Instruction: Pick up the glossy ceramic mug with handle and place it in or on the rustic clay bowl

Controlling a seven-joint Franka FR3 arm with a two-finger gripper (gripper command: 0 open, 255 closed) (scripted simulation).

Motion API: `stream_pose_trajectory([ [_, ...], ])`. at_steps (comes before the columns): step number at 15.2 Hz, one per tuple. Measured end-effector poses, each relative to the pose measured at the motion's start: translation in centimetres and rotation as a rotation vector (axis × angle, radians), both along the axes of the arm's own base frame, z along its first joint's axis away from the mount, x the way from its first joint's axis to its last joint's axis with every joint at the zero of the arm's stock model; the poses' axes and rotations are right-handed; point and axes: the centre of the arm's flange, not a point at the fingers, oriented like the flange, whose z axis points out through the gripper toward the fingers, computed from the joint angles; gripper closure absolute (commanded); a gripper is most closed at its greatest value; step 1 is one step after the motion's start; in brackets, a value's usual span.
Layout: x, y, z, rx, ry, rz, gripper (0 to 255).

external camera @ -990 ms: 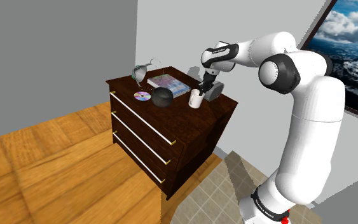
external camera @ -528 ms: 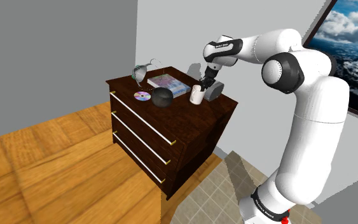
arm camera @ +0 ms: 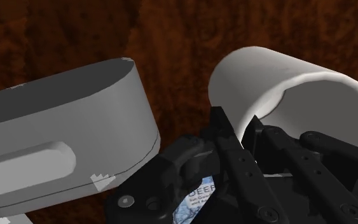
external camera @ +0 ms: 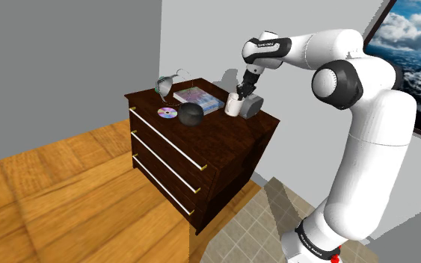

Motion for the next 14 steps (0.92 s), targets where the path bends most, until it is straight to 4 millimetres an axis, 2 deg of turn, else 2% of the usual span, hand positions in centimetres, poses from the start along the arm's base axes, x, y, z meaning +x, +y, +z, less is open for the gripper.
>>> stream_pose_trajectory([
  [14, 0.0, 0.0, 7.4, 0.000, 0.000, 0.000, 255],
])
